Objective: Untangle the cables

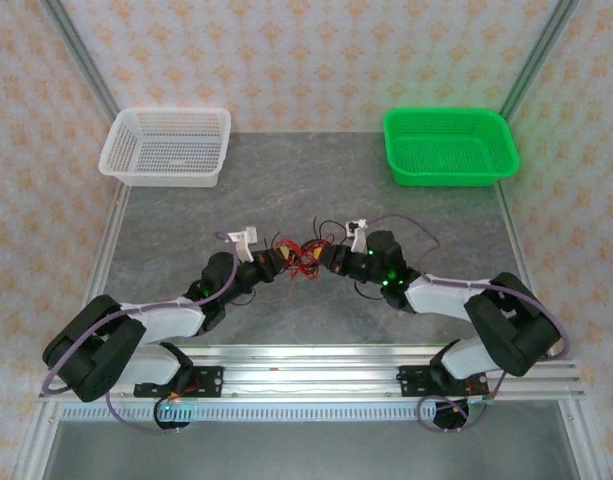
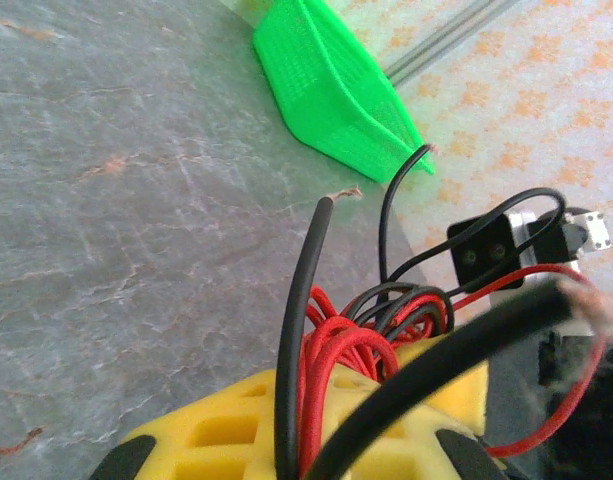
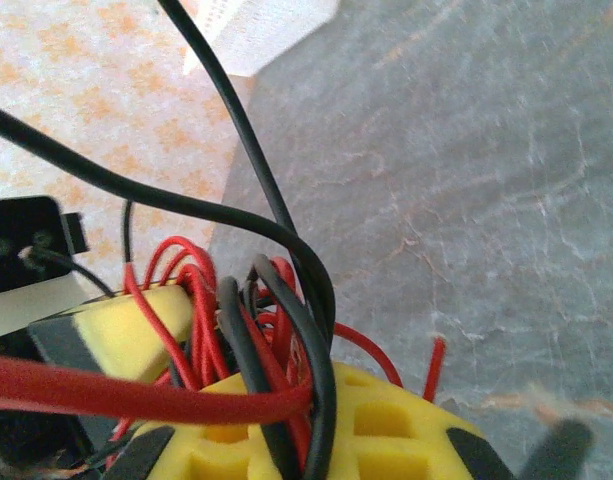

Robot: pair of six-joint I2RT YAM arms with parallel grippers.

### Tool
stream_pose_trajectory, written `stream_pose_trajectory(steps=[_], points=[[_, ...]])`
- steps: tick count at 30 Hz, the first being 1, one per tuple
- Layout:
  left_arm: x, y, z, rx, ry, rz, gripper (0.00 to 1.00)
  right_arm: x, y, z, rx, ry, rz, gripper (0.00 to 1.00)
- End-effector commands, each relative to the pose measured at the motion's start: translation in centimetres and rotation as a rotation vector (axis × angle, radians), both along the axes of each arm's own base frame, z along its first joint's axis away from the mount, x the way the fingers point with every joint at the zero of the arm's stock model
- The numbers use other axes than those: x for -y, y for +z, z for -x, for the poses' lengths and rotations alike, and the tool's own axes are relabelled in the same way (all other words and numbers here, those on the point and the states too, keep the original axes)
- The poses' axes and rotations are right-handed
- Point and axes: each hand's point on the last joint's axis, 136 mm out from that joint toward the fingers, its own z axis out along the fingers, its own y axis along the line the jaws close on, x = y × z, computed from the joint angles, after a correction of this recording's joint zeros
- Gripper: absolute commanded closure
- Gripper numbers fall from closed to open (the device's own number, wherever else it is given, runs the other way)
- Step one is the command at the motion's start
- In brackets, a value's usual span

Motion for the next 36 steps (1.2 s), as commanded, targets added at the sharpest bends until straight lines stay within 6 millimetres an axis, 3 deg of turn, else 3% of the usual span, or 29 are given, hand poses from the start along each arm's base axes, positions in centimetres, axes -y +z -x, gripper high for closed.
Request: stream_pose_trajectory(steps=[1, 5, 10, 13, 17, 21, 27, 36], points=[[-1.7, -3.1, 0.8, -0.070, 0.060, -0.066, 1.00, 2.9, -3.7, -1.9, -0.158, -0.216, 0.067, 0.86], [-2.5, -4.4, 1.4, -0.097, 0.088, -0.057, 1.00, 4.0, -5.6, -1.6, -0.221, -0.260, 0.137, 0.69], [-3.1, -5.5, 1.7, -0.122, 0.116, -0.057, 1.00, 6.0, -6.3, -0.9, -0.239, -0.298, 0.284, 0.49], [-3.1, -5.8, 1.5, -0.130, 0.120, -0.054, 1.00, 7.3, -5.9, -0.4, -0.222, -0.302, 0.372, 0.47], [-2.8, -5.9, 1.5, -0.136, 0.111, -0.042, 1.00, 7.5, -4.1, 0.6, -0.177, -0.251, 0.458, 0.47], [-2.5, -6.2, 1.5, -0.147, 0.101, -0.031, 1.00, 6.0, -1.3, 1.7, -0.105, -0.166, 0.540, 0.49], [-2.4, -6.3, 1.5, -0.158, 0.097, -0.015, 1.00, 1.2, 1.6, 3.3, -0.019, -0.020, 0.613, 0.55], [-2.8, -5.9, 1.7, -0.147, 0.109, -0.020, 1.00, -4.0, 1.2, 1.0, -0.108, -0.092, 0.468, 0.55]])
